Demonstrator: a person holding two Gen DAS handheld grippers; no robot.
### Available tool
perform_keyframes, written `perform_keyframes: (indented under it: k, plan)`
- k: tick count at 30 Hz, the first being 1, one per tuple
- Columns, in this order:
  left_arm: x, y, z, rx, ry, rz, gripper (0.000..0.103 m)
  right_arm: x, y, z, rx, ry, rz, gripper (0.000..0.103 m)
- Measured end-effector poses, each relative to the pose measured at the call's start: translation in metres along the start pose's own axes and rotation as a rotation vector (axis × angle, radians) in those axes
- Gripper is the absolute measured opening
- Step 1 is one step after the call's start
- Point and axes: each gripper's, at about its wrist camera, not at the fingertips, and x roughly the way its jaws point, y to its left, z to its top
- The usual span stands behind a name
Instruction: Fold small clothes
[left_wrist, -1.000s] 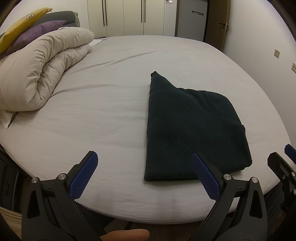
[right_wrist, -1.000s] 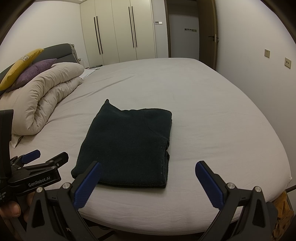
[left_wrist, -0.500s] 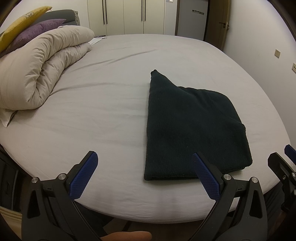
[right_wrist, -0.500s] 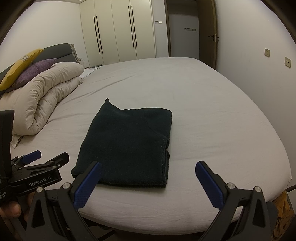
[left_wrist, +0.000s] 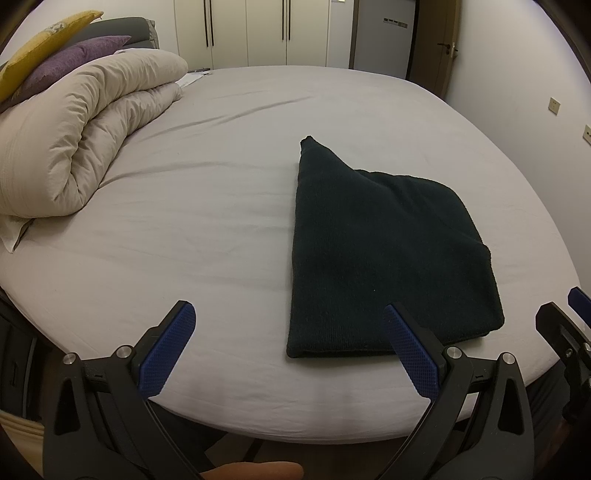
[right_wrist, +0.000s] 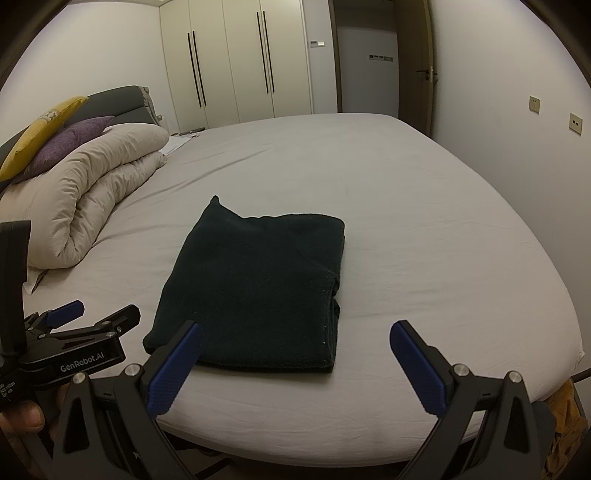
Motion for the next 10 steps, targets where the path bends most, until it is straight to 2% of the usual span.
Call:
perform_keyframes:
  k: [10]
  plan:
    - [0.0,0.0036,0.001,0.0,-0.007,-0.009,0.103,0.0004,-0.0004,0.0005,0.0,0.0,0.0,0.103]
